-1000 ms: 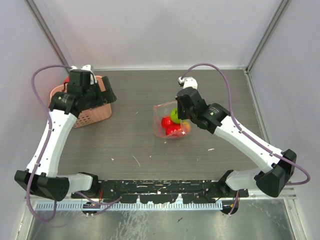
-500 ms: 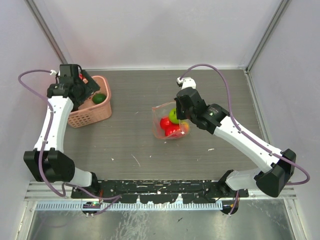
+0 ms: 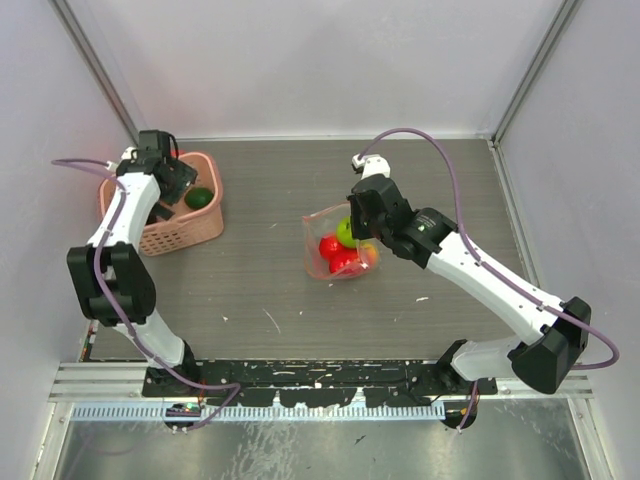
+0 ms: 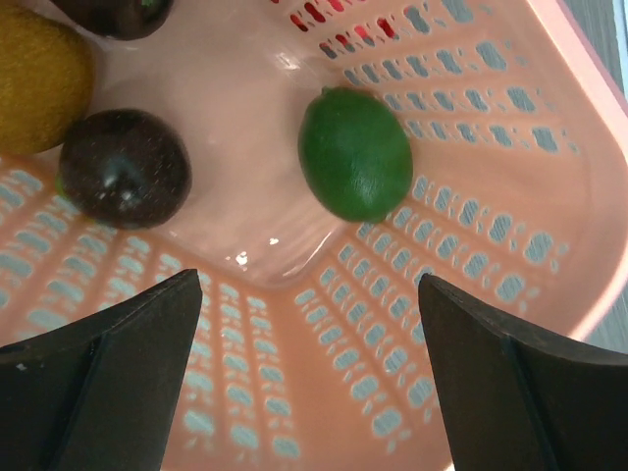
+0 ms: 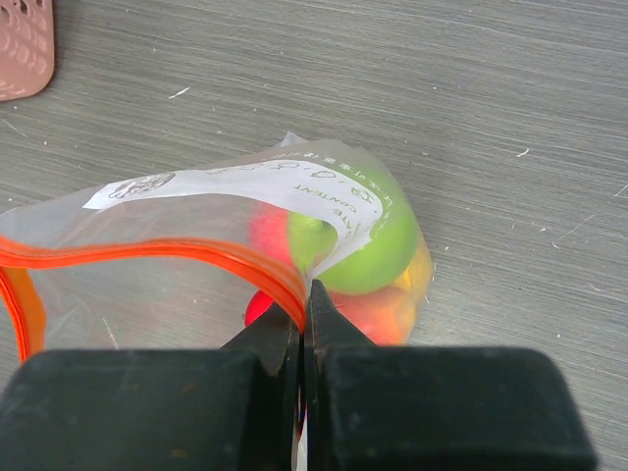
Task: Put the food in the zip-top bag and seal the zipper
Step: Pick up the fake fruit from the bin.
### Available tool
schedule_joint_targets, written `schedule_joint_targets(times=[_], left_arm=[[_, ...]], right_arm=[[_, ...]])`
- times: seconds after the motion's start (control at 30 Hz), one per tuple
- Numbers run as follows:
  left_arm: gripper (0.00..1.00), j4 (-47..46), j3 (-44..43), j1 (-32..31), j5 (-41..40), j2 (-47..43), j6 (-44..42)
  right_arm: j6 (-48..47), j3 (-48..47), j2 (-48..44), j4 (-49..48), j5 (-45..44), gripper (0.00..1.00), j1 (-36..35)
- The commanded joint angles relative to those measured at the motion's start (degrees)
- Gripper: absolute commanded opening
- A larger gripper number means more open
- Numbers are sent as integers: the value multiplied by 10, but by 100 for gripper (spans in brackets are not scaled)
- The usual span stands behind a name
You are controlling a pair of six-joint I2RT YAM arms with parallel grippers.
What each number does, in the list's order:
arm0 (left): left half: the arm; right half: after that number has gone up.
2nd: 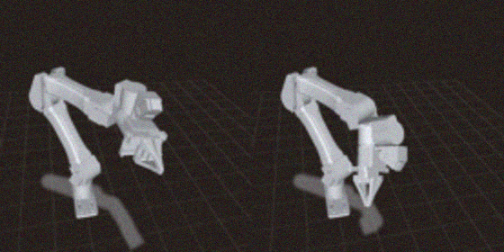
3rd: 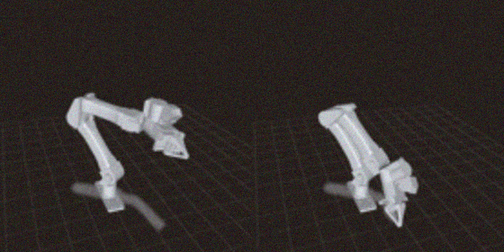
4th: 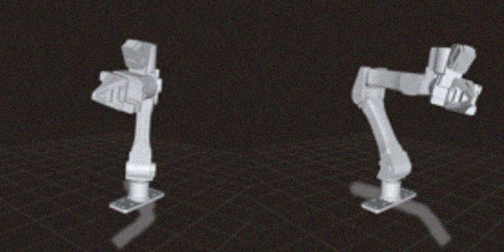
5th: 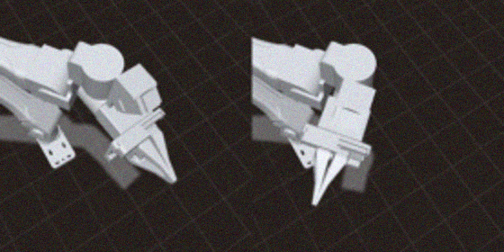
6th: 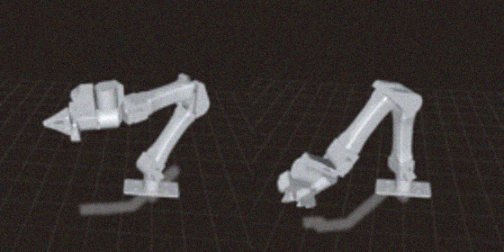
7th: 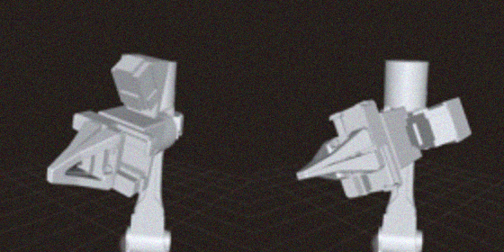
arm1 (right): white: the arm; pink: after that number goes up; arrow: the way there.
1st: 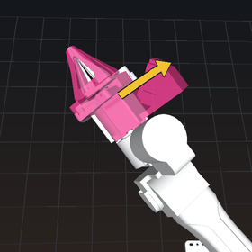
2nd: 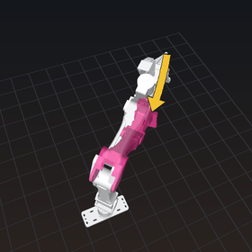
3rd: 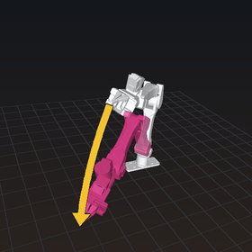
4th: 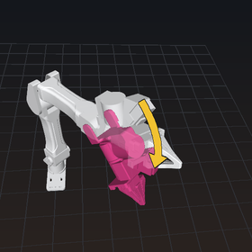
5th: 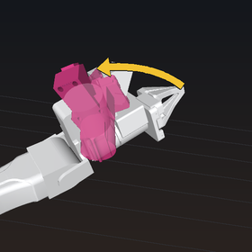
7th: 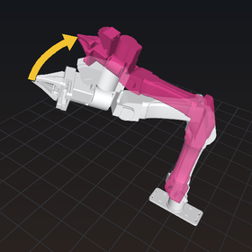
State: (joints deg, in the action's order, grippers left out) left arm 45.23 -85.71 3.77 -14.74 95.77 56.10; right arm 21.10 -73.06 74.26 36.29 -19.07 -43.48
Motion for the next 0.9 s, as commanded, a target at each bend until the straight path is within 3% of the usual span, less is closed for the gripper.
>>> schedule_joint_targets(times=[0.0, 0.27, 0.63, 0.87], left_arm=[[92, -40, -23, 7, -8, 33, 37], [92, -70, -41, 13, 26, 100, 69], [81, -108, -53, 13, 28, 166, 93], [80, -124, -54, 14, 26, 204, 93]], right_arm=[[-6, -10, 1, -40, 10, 0, 2], [-6, -11, 9, -40, 12, 0, 2], [-10, -18, 31, -40, 15, 0, 2], [-9, -20, 36, -40, 18, 0, 3]])
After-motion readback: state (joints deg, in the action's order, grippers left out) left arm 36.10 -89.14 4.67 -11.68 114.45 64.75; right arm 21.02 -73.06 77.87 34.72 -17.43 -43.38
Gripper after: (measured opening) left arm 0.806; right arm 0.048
